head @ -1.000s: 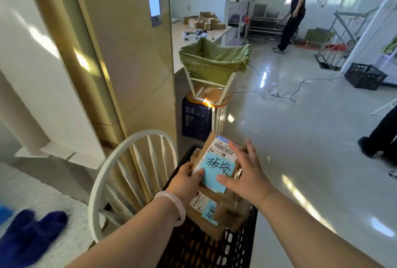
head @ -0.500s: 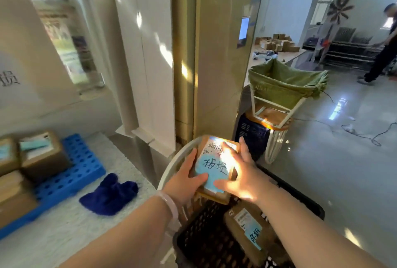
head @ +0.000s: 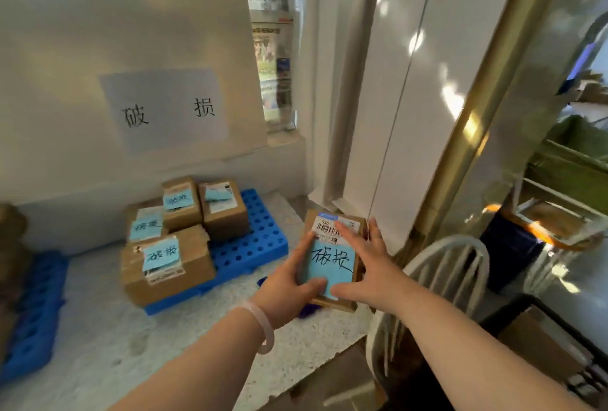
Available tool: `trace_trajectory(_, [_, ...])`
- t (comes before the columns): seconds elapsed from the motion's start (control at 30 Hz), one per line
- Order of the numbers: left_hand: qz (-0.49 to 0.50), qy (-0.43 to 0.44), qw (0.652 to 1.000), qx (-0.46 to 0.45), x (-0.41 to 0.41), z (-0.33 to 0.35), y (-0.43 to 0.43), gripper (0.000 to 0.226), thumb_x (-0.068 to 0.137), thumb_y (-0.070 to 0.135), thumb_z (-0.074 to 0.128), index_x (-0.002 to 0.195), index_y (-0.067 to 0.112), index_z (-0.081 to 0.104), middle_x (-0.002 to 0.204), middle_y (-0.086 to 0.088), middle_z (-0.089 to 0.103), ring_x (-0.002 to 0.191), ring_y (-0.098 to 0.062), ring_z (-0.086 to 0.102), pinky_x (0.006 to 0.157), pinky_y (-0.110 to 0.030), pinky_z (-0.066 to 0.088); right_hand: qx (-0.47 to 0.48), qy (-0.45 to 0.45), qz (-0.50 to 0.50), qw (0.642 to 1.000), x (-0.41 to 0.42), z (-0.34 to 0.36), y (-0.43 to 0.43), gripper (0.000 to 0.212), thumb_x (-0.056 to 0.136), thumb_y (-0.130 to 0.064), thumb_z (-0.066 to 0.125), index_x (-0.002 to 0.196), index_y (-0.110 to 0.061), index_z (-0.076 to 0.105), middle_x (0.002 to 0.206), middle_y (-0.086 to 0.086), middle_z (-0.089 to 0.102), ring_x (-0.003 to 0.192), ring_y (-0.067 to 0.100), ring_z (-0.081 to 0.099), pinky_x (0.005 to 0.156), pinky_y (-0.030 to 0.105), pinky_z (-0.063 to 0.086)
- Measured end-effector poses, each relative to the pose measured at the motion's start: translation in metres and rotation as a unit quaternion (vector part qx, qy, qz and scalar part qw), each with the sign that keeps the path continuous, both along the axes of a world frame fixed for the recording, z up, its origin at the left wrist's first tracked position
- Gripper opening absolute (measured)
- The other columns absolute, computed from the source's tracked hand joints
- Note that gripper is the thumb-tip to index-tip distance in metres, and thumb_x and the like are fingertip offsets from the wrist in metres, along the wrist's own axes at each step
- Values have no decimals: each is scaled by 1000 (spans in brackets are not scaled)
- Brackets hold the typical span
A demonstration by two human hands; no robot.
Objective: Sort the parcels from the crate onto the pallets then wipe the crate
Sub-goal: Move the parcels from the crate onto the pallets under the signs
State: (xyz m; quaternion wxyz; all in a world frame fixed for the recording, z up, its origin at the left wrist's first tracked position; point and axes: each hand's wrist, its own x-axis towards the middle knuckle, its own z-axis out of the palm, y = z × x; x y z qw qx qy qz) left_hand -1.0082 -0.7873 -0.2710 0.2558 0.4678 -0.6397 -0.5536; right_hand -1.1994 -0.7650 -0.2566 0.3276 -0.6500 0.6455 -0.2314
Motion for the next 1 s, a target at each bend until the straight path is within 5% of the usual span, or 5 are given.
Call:
trace_trajectory(0.13, [64,18,998,20,66,-10,-19,78,95,17,61,146,54,15,135,5,49,93,-6,60,65,-16,52,-19,-31,35,999,69,-7,-27,99,78,-30,80,141,-64,11,160,-13,-19,150,15,2,119,35,24])
trace_trajectory(0.43, [148,-9,989,12,190,-22,-55,74,96,22,61,137,61,14,111,28,42,101,-10,56,80,-24,53,-33,-53,85,994,196,-30,-78,93,87,-29,71,144,-65,6,160,-16,-18,150,12,-2,110,25,29])
trace_trajectory(0.63, [195,25,980,9,233,-23,-73,77,94,15,62,144,53,17,129,6,47,93,-6,58,58,-14,50,-47,-72,127,988,245,-31,-102,71,91,-27,65,141,-60,26,161,-19,-6,147,7,12,115,32,35])
trace_trajectory(0.8, [204,4,979,-2,246,-22,-87,81,94,17,63,147,51,13,126,13,41,103,-1,55,74,-16,54,-30,-74,137,987,259,-33,-126,71,93,-22,63,147,-49,27,155,-23,2,138,-2,15,114,25,31])
trace_trajectory(1.0, [214,-32,976,-2,241,-21,-119,90,90,20,69,150,47,8,128,14,39,116,-9,51,101,-30,48,-18,-100,159,982,261,-41,-167,73,93,-25,65,148,-51,24,158,-25,-3,144,4,13,116,35,33])
